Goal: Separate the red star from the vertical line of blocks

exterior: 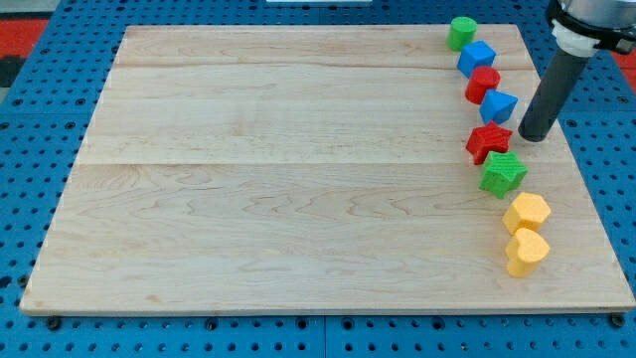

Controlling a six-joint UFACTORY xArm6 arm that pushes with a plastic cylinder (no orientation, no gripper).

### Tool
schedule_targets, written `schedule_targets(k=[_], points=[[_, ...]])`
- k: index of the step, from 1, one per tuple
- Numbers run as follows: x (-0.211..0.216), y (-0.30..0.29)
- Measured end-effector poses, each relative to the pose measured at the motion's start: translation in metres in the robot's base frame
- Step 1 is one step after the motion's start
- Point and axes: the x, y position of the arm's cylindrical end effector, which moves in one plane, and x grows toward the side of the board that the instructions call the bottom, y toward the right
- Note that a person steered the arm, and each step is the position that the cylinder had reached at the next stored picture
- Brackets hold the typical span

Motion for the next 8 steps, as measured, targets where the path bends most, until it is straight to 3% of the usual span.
schedule_targets(k=[1,3,5,7,8], points=[[-0.02,0.018],[0.019,-0.045],[0.016,-0.192],[0.021,-0.144],[0.049,-0.134]])
